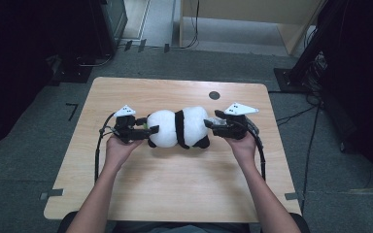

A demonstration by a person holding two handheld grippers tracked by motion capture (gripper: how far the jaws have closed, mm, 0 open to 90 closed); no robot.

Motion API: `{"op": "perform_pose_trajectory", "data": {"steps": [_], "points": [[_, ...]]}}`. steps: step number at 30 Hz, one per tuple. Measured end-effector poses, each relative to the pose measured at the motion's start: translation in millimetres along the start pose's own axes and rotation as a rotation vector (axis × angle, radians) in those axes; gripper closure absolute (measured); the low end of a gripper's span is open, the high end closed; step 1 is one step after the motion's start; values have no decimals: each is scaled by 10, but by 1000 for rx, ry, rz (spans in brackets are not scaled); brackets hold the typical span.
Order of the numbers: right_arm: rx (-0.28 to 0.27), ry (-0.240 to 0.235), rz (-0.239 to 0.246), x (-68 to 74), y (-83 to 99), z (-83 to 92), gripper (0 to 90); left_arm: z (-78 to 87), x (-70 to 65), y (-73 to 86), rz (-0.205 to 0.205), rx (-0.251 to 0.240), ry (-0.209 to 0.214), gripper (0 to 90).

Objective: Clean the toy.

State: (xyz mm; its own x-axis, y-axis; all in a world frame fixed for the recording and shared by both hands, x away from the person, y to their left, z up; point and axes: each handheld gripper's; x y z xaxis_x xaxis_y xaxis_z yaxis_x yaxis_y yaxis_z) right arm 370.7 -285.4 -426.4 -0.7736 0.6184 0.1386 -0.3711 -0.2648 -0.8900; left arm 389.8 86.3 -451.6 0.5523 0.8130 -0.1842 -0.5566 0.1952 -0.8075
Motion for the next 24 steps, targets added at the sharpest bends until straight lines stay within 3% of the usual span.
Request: {"op": "perform_pose_trajectory", "data": {"steps": [8, 12, 17, 24], "points": [[-37, 106, -20, -141, 91, 135, 382, 48, -42, 20, -54, -16, -25, 269], [-40, 162, -58, -279, 200, 209, 388, 29, -24, 33, -30, -4, -7, 272], [-45, 221, -65, -387, 328, 250, 392, 6, -28, 37, -19, -14, 1, 272], [-43, 271, -101, -550, 484, 265, 395, -14, -19, 38, -19, -22, 7, 271]]}}
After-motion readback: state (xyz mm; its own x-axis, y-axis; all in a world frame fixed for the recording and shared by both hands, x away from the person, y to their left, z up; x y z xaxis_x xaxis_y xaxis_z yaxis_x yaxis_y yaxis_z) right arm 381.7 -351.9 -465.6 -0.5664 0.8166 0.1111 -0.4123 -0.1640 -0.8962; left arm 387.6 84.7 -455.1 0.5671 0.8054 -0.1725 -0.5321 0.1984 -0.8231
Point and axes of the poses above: each handheld gripper's, and its own axes: z roughly backward along the jaws, y roughly out of its underside, x roughly to its left, and after that the axes turned 12 degrees about -y, right-handed
